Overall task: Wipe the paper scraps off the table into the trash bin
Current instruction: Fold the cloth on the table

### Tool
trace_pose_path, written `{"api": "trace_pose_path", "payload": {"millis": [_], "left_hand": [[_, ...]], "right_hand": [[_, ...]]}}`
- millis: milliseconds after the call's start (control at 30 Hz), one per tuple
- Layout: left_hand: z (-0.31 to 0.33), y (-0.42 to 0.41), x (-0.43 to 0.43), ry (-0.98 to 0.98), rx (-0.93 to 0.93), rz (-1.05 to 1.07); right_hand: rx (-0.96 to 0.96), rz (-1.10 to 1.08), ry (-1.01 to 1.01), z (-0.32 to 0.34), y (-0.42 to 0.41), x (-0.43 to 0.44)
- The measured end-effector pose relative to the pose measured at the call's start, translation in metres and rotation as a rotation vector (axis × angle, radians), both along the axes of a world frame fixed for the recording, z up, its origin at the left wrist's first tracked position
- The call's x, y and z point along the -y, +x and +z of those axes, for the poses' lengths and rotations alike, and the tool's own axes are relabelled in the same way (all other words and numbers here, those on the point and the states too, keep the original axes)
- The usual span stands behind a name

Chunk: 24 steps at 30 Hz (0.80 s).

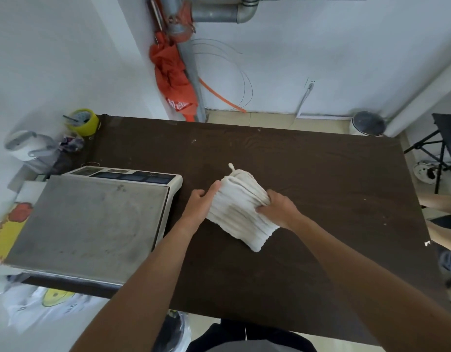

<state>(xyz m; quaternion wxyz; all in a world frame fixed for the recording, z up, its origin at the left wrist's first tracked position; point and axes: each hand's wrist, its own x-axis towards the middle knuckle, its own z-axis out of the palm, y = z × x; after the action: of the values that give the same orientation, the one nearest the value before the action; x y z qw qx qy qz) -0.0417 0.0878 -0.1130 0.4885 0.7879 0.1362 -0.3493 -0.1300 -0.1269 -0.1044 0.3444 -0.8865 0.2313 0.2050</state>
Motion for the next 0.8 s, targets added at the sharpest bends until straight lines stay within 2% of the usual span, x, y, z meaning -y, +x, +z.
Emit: {"api": "trace_pose_path", "payload": {"millis": [133, 300, 433, 533, 633, 800], "left_hand": [[-0.038, 0.018, -0.003, -0.085, -0.110, 0.077], [0.007, 0.022, 0.013, -0.079, -0.184, -0.007], [0.005, 0.044, 0.012, -0.300, -0.277, 0.082], [0.004, 0.055, 0.023, -0.419, -0.269, 0.221], [0.002, 0.062, 0.038, -0.447, -0.283, 0.203], [-0.004, 0.088, 0.048, -0.455, -0.131, 0.253]], "right_hand": [[0.070, -0.034, 0.071, -0.002, 0.014, 0.009], [0.118, -0.145, 0.261, -0.004, 0.031, 0.021], [0.141, -0.298, 0.457, -0.001, 0.045, 0.025], [0.134, -0.378, 0.601, 0.000, 0.059, 0.021], [0.145, -0.468, 0.685, 0.000, 0.076, 0.014], [0.131, -0.571, 0.752, 0.002, 0.100, 0.011]]}}
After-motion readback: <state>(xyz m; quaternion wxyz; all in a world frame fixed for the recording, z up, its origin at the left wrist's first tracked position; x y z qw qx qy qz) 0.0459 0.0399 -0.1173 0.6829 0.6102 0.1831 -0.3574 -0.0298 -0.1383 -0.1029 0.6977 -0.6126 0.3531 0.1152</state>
